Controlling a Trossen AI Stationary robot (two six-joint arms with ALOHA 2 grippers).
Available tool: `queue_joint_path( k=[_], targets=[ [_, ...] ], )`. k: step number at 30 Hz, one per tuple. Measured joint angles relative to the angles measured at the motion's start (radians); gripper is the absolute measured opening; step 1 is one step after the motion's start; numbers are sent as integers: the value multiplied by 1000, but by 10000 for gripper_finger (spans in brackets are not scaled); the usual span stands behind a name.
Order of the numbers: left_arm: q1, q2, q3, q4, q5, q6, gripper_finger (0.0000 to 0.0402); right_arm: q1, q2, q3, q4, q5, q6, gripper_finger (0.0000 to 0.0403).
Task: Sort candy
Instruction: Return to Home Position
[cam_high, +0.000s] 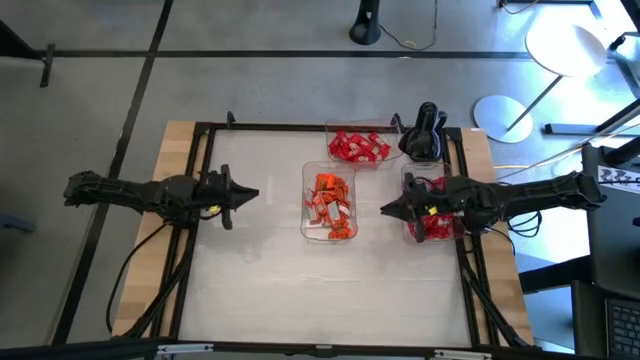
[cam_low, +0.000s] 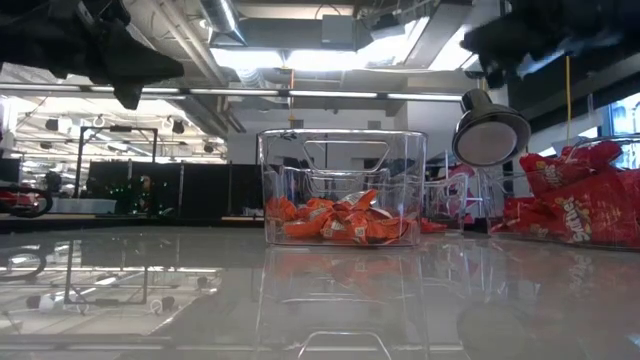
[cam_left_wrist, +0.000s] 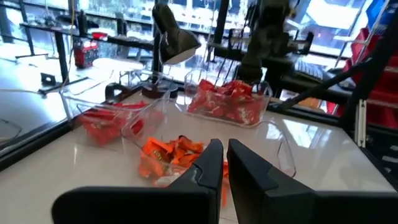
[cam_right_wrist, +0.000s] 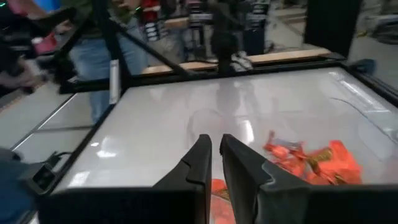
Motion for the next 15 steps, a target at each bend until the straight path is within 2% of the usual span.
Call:
queue_joint_path(
  k=[7, 10, 15],
  targets=[
    [0, -71, -146, 191, 3, 15, 17, -9, -88, -202, 253, 16, 6, 40],
    [1, -100, -184, 206, 4, 16, 17, -43, -109, -266, 359, -14, 6, 40],
    [1, -146, -204, 187, 5, 21, 17, -148, -130, -302, 362, -73, -5, 40]
  ],
)
